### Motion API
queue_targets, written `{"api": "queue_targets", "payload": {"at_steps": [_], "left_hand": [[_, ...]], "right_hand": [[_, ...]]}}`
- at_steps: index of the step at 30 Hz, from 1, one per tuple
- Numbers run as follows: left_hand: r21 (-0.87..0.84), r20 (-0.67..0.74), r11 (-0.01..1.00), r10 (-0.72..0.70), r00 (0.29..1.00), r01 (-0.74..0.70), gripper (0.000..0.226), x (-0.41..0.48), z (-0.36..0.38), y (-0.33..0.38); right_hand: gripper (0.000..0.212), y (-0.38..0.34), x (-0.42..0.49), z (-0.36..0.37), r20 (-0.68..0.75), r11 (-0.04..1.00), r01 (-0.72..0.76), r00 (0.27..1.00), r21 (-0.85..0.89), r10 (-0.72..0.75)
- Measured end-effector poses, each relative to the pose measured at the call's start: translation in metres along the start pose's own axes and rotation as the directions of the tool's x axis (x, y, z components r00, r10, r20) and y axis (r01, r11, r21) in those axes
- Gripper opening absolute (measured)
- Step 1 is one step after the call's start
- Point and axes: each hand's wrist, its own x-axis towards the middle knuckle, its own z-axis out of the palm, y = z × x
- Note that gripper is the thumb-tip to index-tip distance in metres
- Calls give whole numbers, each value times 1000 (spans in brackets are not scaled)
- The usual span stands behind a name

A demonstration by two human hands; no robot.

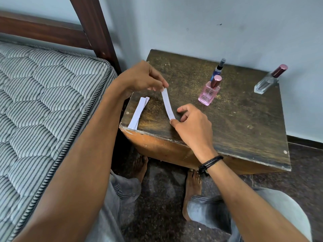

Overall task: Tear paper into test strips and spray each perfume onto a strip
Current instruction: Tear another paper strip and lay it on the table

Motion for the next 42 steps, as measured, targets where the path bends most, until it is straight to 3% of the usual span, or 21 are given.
{"api": "queue_targets", "payload": {"at_steps": [7, 12, 17, 21, 29, 42], "left_hand": [[-86, 4, 996, -5, 1000, 5, 13, -2, -1, 2], [-216, 5, 976, 6, 1000, -5, 13, -3, -5, 0], [-431, 15, 900, 86, 996, -72, 20, -6, -9, 2], [-480, -23, 866, 147, 989, -140, 24, -8, -12, 3], [-520, -72, 823, 223, 972, -228, 27, -13, -19, 4], [-513, 17, 799, 373, 928, -312, 38, -16, -21, 3]], "right_hand": [[7, 0, 1, -1, 32, 998, -27, 999, 53, 25], [7, 1, 6, -5, 103, 970, -55, 994, 236, 31], [12, -1, 8, -13, 149, 846, -101, 989, 523, 26], [9, -3, 8, -17, 141, 734, -102, 990, 671, 9], [11, -5, 7, -16, 97, 685, -53, 995, 726, -26], [12, -5, 7, -15, 43, 705, 1, 998, 709, -44]]}}
